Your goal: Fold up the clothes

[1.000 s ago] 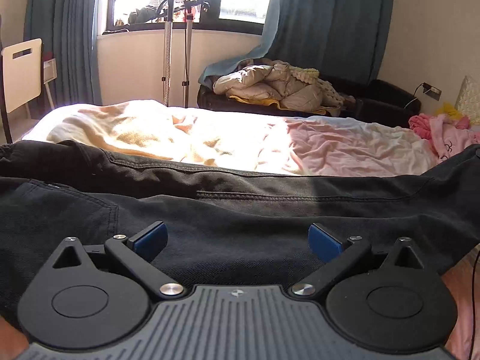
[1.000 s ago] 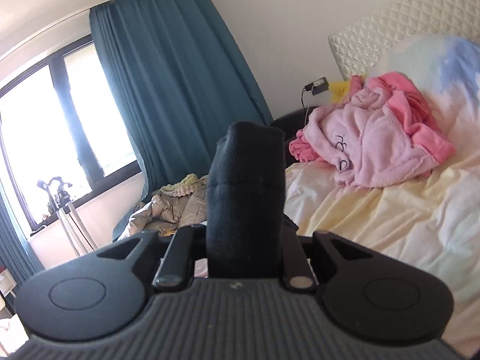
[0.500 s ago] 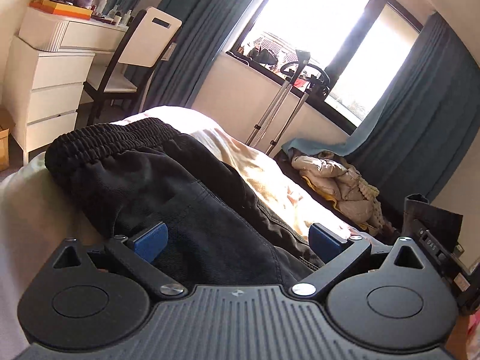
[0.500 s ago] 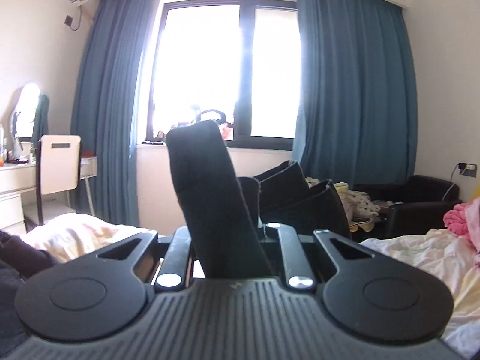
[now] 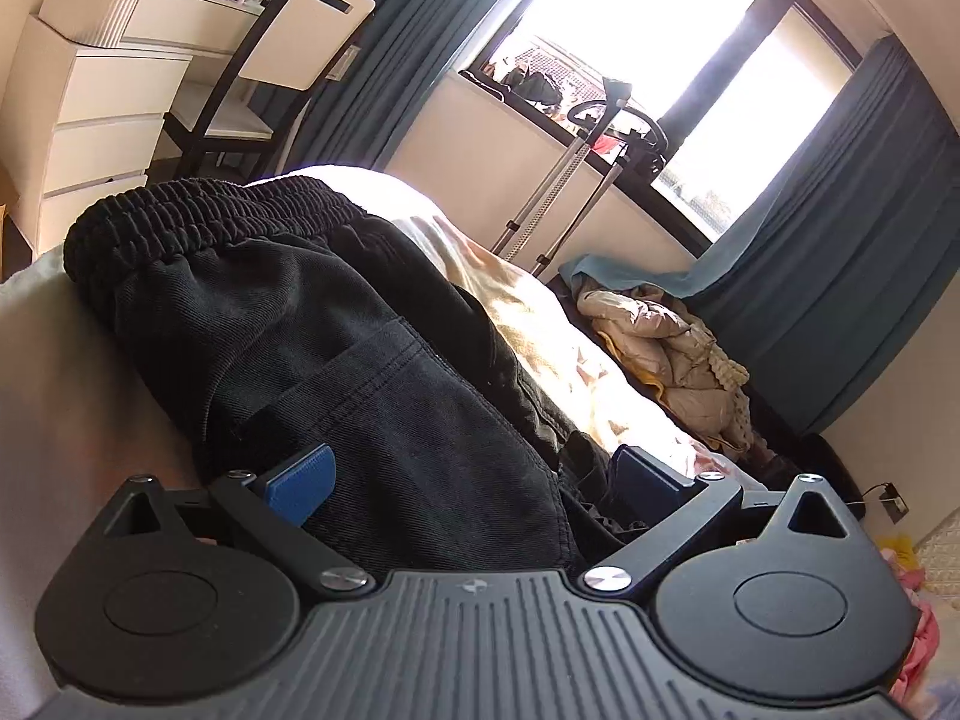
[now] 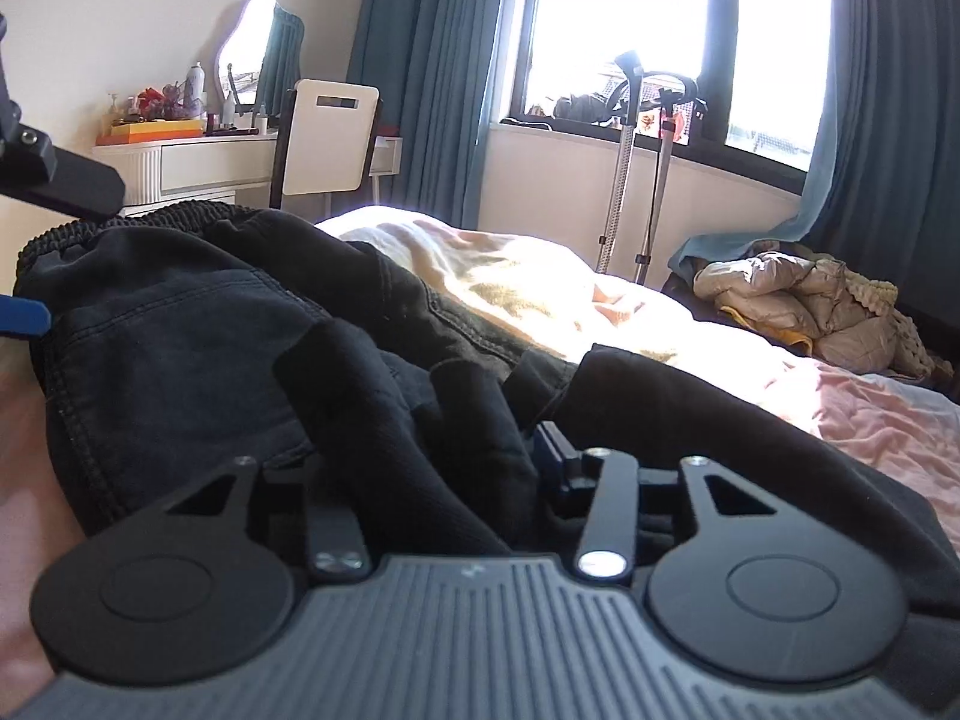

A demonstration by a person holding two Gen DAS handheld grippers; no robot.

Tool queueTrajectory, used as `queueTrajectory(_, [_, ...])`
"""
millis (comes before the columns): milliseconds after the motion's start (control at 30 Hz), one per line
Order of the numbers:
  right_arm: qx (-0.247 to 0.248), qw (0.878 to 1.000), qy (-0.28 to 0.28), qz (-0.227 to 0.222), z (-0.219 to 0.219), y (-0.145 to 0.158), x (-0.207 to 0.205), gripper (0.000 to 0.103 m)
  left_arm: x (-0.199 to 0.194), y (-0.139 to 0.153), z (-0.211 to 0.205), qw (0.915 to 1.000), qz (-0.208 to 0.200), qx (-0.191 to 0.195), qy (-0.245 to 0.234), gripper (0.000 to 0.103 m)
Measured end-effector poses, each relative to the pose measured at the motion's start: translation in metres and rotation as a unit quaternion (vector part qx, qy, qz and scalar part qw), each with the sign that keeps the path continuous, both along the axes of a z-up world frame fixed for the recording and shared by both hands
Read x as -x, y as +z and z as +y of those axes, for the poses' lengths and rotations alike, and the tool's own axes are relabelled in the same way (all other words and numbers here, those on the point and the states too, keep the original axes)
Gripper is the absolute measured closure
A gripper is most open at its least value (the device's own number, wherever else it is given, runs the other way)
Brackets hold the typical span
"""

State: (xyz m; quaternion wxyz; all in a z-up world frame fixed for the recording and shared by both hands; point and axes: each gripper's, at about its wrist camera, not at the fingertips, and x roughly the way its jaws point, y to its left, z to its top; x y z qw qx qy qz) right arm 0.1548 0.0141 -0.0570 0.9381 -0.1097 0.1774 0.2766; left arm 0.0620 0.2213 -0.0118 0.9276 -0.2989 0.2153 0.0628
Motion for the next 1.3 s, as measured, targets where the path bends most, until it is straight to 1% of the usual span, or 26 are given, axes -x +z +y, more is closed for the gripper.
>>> queueTrajectory(33, [-0.003, 1.0, 0.012, -0.001, -0.004, 0.003, 0.006, 0.04, -0.002, 0.0, -0.004, 0.9999, 0.001, -0.006, -0.011, 0.002])
queueTrajectory(67, [-0.008, 1.0, 0.026, -0.002, -0.012, 0.006, 0.015, 0.038, -0.004, 0.0, -0.008, 0.9997, 0.001, -0.009, -0.022, 0.002])
queueTrajectory(133, [-0.017, 0.999, 0.044, -0.001, -0.033, 0.013, 0.033, 0.034, -0.007, -0.001, -0.014, 0.9989, 0.001, -0.004, -0.047, 0.002])
queueTrajectory(200, [-0.019, 0.999, 0.047, -0.001, -0.058, 0.021, 0.05, 0.033, -0.011, -0.003, -0.021, 0.9971, 0.004, 0.005, -0.076, 0.002])
queueTrajectory(233, [-0.016, 0.999, 0.041, 0.0, -0.074, 0.023, 0.059, 0.033, -0.012, -0.004, -0.025, 0.9965, 0.003, 0.002, -0.083, 0.002])
queueTrajectory(333, [-0.009, 1.0, 0.017, -0.001, -0.117, 0.031, 0.083, 0.03, -0.017, -0.005, -0.04, 0.9944, 0.006, -0.022, -0.104, 0.002])
queueTrajectory(433, [-0.016, 0.999, -0.033, 0.0, -0.159, 0.032, 0.099, 0.028, -0.022, -0.007, -0.058, 0.9903, 0.003, -0.064, -0.123, 0.002])
queueTrajectory(500, [-0.026, 0.997, -0.072, 0.006, -0.184, 0.031, 0.103, 0.028, -0.027, -0.01, -0.071, 0.9859, 0.007, -0.099, -0.135, 0.002])
queueTrajectory(567, [-0.057, 0.992, -0.107, 0.02, -0.203, 0.026, 0.103, 0.028, -0.033, -0.015, -0.08, 0.982, 0.019, -0.127, -0.138, 0.002])
queueTrajectory(633, [-0.089, 0.985, -0.142, 0.036, -0.221, 0.021, 0.102, 0.028, -0.041, -0.02, -0.085, 0.9795, 0.029, -0.143, -0.139, 0.002])
queueTrajectory(700, [-0.108, 0.981, -0.156, 0.047, -0.229, 0.017, 0.093, 0.028, -0.049, -0.027, -0.089, 0.9764, 0.044, -0.16, -0.138, 0.002])
queueTrajectory(867, [-0.131, 0.976, -0.17, 0.048, -0.234, 0.012, 0.081, 0.028, -0.064, -0.043, -0.098, 0.9691, 0.093, -0.19, -0.127, 0.002])
queueTrajectory(933, [-0.135, 0.973, -0.176, 0.057, -0.237, 0.01, 0.077, 0.028, -0.064, -0.043, -0.103, 0.9664, 0.1, -0.203, -0.122, 0.002])
queueTrajectory(1033, [-0.144, 0.969, -0.187, 0.07, -0.241, 0.006, 0.073, 0.028, -0.063, -0.041, -0.103, 0.9709, 0.103, -0.189, -0.105, 0.002])
queueTrajectory(1100, [-0.155, 0.966, -0.194, 0.075, -0.246, 0.005, 0.07, 0.028, -0.059, -0.037, -0.102, 0.9762, 0.097, -0.172, -0.09, 0.002])
queueTrajectory(1233, [-0.166, 0.959, -0.212, 0.084, -0.252, 0.001, 0.065, 0.028, -0.047, -0.023, -0.105, 0.9813, 0.059, -0.166, -0.076, 0.002])
queueTrajectory(1300, [-0.173, 0.956, -0.22, 0.089, -0.256, -0.001, 0.061, 0.027, -0.039, -0.014, -0.104, 0.985, 0.027, -0.155, -0.07, 0.002])
